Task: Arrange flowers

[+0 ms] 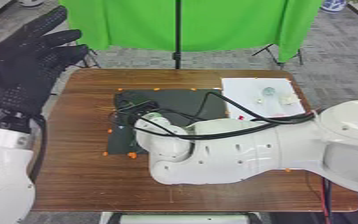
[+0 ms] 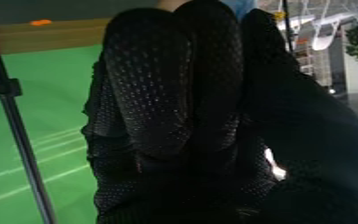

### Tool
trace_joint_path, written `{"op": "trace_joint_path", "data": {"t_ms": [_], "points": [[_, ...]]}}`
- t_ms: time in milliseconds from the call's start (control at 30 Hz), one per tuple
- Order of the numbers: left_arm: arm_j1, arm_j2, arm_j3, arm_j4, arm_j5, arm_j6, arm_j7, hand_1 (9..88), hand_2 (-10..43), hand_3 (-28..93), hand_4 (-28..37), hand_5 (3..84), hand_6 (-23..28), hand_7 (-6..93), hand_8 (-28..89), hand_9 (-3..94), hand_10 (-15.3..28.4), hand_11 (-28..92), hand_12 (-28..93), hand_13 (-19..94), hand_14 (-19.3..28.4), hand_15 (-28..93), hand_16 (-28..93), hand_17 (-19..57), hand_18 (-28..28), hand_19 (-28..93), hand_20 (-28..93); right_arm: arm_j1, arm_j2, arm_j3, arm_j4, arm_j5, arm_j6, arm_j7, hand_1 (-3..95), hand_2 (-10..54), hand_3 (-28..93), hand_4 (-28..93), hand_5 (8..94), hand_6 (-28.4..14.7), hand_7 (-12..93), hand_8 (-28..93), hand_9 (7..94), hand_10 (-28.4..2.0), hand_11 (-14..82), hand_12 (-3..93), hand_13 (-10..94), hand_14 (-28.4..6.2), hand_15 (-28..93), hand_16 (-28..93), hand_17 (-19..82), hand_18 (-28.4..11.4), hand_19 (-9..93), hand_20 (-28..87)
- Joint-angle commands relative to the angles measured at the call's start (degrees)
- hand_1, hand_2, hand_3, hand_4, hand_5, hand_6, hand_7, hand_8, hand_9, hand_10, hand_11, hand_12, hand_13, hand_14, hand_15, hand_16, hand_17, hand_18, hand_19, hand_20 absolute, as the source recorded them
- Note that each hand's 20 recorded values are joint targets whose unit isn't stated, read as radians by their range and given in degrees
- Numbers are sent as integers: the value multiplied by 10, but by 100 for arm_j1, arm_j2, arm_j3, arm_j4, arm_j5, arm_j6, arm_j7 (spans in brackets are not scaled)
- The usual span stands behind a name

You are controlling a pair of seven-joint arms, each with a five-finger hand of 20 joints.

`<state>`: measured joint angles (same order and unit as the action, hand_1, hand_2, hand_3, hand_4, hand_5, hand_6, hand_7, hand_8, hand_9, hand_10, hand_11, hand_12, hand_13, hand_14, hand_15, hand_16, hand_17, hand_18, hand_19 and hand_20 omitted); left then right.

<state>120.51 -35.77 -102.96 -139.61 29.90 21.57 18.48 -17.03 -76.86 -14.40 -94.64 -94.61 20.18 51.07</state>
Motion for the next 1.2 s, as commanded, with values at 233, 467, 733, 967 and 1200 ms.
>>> {"op": "trace_joint_path", "data": {"t_ms": [233,467,733,967,1200], "points": [[20,100,232,88,-156,71,283,217,83,780,-258,372,103,132,-84,339,219,300,129,261,284,597,-120,-51,257,656,208,-21,-161,-236,153,-123,-189,185,502,-95,653,-283,849,40,153,6,937,-68,373,158,895,-47,517,217,369,-189,904,69],[111,16,151,120,-116,-61,273,220,83,783,-259,375,105,138,-89,344,227,311,126,265,284,601,-121,-53,262,646,223,139,-205,-472,200,-99,67,392,498,-95,633,-283,845,47,158,-4,937,-63,383,154,904,-42,509,218,369,-187,901,74],[108,-42,144,144,-76,-156,250,222,82,787,-260,383,110,145,-93,351,240,318,124,279,284,599,-125,-60,270,633,245,147,-205,-478,195,-101,79,483,509,-95,546,-283,816,59,160,-26,937,-57,396,150,914,-37,502,223,374,-183,900,79],[29,-31,209,174,-102,-177,298,222,82,789,-259,378,107,145,-93,345,229,315,121,269,284,599,-126,-54,266,623,266,179,-222,-514,207,-95,60,548,503,-95,544,-283,794,51,158,-36,937,-60,390,150,908,-40,506,230,369,-185,902,84],[206,-28,112,161,-132,-193,366,224,83,786,-260,382,110,142,-92,347,234,316,122,272,284,600,-124,-55,267,619,279,182,-223,-542,238,-83,74,654,521,-95,486,-283,787,51,163,-37,937,-61,394,152,911,-38,512,223,370,-184,901,88]]}}
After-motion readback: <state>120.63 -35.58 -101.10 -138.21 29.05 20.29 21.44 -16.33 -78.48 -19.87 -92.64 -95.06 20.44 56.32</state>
